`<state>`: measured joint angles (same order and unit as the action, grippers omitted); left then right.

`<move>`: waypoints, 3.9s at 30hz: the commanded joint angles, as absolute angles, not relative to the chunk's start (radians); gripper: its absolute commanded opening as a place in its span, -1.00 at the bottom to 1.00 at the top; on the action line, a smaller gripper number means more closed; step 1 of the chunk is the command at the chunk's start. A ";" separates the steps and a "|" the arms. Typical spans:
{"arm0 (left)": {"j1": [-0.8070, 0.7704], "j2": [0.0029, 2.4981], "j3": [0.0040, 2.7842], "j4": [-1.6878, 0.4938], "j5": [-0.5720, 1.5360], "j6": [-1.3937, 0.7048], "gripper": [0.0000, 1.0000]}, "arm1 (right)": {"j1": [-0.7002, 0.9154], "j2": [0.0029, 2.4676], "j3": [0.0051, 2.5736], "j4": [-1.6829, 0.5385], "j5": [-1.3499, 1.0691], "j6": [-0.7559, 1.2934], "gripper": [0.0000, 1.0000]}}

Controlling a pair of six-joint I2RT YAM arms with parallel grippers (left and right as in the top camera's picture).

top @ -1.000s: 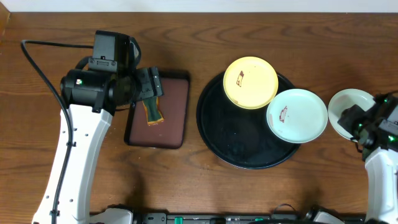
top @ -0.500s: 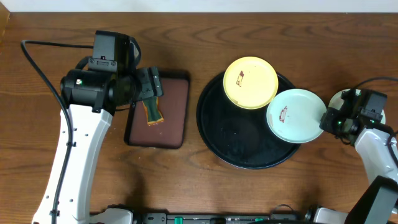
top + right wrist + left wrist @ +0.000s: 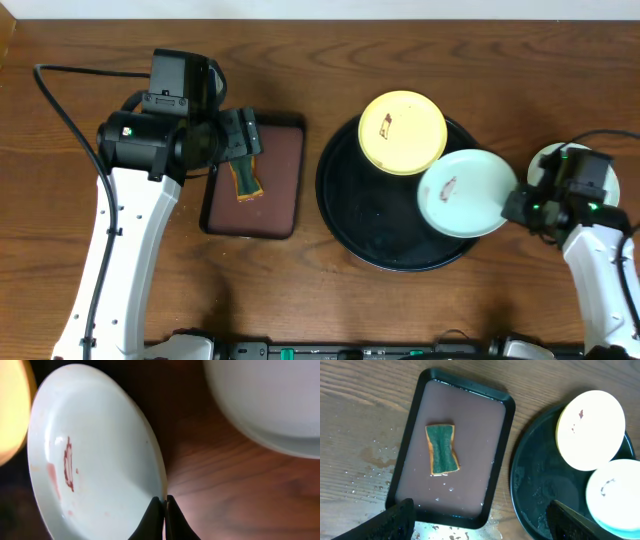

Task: Clean dirty plates on tray and stack at the side
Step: 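Release the plate and move right gripper to the other green plate rim, then grasp the sponge again with the left gripper from the small tray, then move the sponge onto the second green plate with the left gripper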

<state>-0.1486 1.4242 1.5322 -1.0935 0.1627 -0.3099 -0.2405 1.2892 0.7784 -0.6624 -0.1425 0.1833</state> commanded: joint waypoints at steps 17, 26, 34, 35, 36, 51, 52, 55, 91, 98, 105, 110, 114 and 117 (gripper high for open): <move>-0.146 1.423 1.543 -1.095 0.172 -0.303 0.69 | 0.184 1.441 0.707 -0.606 -0.176 0.321 -0.84; -0.146 1.423 1.543 -1.095 0.172 -0.304 0.68 | 0.191 1.456 0.707 -0.497 -0.123 0.173 -0.35; -0.146 1.423 1.543 -1.095 0.178 -0.324 0.69 | 0.191 1.501 0.649 -0.433 -0.139 0.193 -0.56; -0.147 1.423 1.543 -1.108 0.212 -0.346 0.68 | 0.191 1.512 0.641 -0.420 -0.139 0.213 -0.60; -0.147 1.423 1.543 -1.114 0.238 -0.363 0.68 | 0.191 1.522 0.638 -0.410 -0.132 0.217 -0.69; -0.228 1.573 1.233 -0.926 -0.021 -0.495 0.32 | 0.191 1.540 0.637 -0.349 -0.109 0.231 -0.98; -0.228 1.595 1.209 -0.884 -0.029 -0.496 0.31 | 0.191 1.540 0.637 -0.350 -0.109 0.231 -0.98; -0.226 1.682 1.167 -0.776 -0.068 -0.495 0.24 | 0.191 1.540 0.637 -0.353 -0.109 0.231 -0.98; -0.226 1.886 1.109 -0.671 -0.133 -0.479 -0.85 | 0.191 1.540 0.637 -0.362 -0.109 0.232 -0.98; -0.226 1.789 1.193 -0.761 -0.029 -0.439 -0.85 | 0.191 1.540 0.637 -0.363 -0.109 0.232 -0.98; -0.226 1.678 1.261 -0.830 -0.029 -0.430 -0.85 | 0.191 1.540 0.637 -0.363 -0.109 0.232 -0.98; -0.233 1.695 1.261 -0.836 0.045 -0.431 -0.85 | 0.191 1.540 0.637 -0.362 -0.109 0.232 -0.98; -0.258 1.681 1.271 -0.833 0.134 -0.431 -0.85 | 0.191 1.540 0.637 -0.363 -0.109 0.232 -0.98; -0.309 1.677 1.299 -0.832 0.197 -0.436 -0.85 | 0.191 1.540 0.637 -0.362 -0.109 0.232 -0.98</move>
<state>-0.2543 1.6886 1.2560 -0.8307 0.0875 -0.4438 0.1856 1.5116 0.6548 -0.3538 -0.1394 0.2268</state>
